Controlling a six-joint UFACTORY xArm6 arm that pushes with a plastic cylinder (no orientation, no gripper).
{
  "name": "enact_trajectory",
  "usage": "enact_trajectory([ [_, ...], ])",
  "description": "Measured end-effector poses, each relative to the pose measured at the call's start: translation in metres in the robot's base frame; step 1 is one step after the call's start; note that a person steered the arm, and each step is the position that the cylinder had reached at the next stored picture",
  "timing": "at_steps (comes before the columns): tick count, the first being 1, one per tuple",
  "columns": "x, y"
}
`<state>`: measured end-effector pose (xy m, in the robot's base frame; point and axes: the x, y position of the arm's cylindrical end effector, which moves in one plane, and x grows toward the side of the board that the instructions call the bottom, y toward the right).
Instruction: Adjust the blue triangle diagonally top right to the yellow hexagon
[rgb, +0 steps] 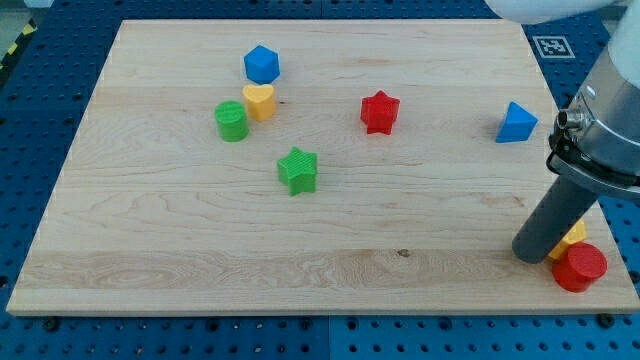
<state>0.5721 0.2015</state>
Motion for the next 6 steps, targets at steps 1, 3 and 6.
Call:
enact_trajectory([
  [1,-0.001,0.000],
  [3,-0.049,-0.011],
  [6,-0.146,-0.026],
])
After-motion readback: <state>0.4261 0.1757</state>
